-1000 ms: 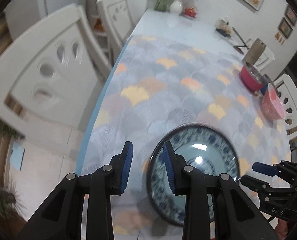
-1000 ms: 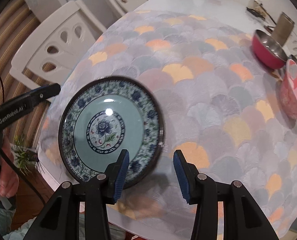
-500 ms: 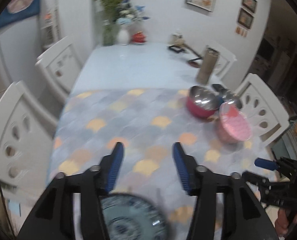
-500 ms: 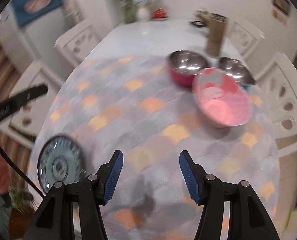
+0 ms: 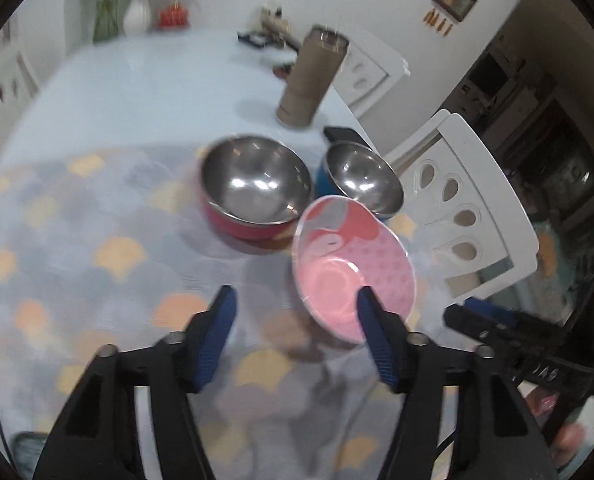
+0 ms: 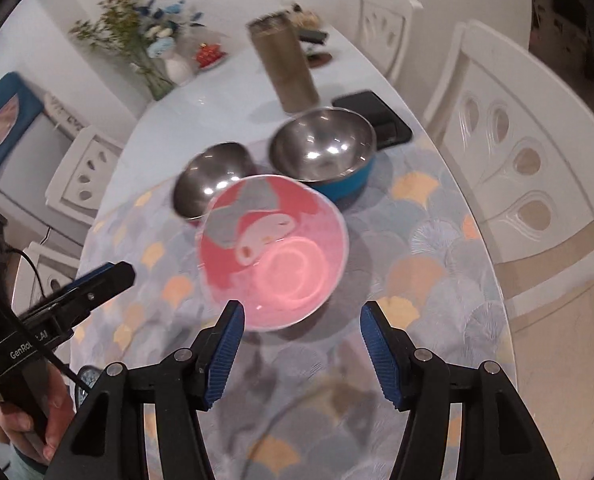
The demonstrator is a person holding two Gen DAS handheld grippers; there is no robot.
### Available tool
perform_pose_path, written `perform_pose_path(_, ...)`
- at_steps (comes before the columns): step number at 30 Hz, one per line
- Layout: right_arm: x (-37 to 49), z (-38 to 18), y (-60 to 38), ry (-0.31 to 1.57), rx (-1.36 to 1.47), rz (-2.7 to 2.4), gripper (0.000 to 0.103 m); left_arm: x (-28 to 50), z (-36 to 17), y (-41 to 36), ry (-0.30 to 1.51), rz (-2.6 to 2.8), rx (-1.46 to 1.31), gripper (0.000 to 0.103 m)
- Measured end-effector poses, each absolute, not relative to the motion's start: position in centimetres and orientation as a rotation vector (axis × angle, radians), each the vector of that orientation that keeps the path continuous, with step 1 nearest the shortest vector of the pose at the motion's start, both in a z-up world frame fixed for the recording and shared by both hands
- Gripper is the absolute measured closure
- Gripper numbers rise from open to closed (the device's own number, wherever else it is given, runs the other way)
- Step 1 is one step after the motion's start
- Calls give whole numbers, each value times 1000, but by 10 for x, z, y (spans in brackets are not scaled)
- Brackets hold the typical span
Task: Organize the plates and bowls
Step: 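Grasp the rim of the pink cartoon bowl with both tools, then lift the pink bowl with both tools and carry it across the cloth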
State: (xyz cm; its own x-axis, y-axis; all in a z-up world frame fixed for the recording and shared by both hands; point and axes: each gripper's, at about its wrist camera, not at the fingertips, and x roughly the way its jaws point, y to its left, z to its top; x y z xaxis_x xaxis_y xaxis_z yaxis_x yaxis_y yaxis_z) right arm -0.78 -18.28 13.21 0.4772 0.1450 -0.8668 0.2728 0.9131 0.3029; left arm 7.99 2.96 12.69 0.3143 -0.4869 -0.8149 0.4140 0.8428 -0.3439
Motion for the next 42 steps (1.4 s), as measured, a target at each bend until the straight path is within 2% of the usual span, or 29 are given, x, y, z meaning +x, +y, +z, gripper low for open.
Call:
perform_pose_path(10,26,72,-214,1181,491,-50,45,108,70,-8,1221,-495,-163,54)
perform_pose_path(12,31,65,-213,1197,487,-35,45,111,67,-13,1230,-497,-160,62)
perform_pose_path(17,39,53,-209,1221,461,-5,45,117,58,-19,1239,-475,-164,66)
perform_pose_path(21,46,47,-203,1233,400,13,45,121,49,-26,1261,-459,-139,85)
perform_pose_path(25,49,41,-198,1248,382,37,63,123,41,-28,1277,-452,-155,87)
perform_pose_path(28,49,41,-197,1236,384,50,73,120,42,-28,1272,-463,-155,87)
perform_pose_path(33,51,41,-193,1234,383,74,81,115,45,-31,1254,-482,-147,87)
perform_pose_path(42,35,69,-178,1195,262,118,81,83,74,-24,1208,-489,-144,87)
